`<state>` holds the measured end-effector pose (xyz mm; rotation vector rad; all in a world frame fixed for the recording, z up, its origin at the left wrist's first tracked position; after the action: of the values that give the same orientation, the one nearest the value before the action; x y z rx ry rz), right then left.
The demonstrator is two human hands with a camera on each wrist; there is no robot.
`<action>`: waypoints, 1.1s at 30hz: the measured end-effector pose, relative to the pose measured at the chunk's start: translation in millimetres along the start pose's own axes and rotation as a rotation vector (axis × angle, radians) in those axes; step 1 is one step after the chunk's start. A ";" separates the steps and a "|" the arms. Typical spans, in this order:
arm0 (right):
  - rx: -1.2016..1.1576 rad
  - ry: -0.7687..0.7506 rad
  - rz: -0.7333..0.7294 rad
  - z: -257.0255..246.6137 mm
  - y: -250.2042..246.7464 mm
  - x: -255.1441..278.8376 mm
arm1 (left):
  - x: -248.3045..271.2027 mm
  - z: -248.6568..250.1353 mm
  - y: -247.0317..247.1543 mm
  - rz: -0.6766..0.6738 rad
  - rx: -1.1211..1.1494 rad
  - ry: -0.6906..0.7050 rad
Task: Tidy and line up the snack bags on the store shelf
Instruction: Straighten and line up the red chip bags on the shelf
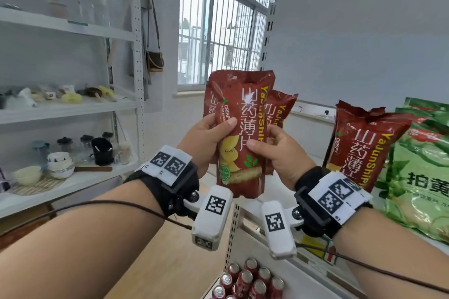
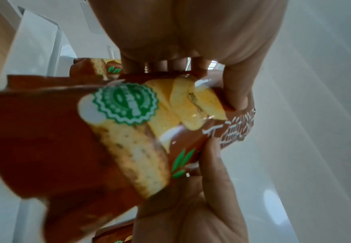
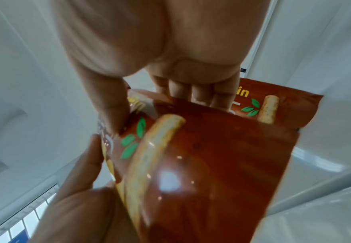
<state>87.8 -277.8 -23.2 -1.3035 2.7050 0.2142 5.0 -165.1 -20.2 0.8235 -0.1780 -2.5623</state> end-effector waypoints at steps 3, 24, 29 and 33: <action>-0.031 -0.051 0.070 -7.0 5.6 -6.6 | 4.2 -1.2 -3.9 -0.099 0.021 -0.038; 0.287 -0.219 0.054 -15.9 72.0 -28.7 | -16.0 6.9 -84.8 0.252 0.251 -0.039; 0.135 -0.152 0.028 -16.0 77.2 -33.0 | -15.7 6.1 -94.7 0.247 0.238 -0.064; 0.116 -0.167 0.021 -20.9 82.9 -32.2 | -11.6 5.8 -101.2 0.233 0.037 -0.078</action>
<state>41.5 -205.9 9.0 -1.1712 2.5513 0.1575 -27.4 -69.5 -34.7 0.6733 -0.3272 -2.3783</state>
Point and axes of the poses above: each hand's wrist, its own x-axis away from the middle knuckle, its own y-axis out of the palm, z = x × y, the point moved 7 cm from there along -x, towards the middle knuckle, and after that the axes turned 10 degrees about y, right-handed, at the moved point
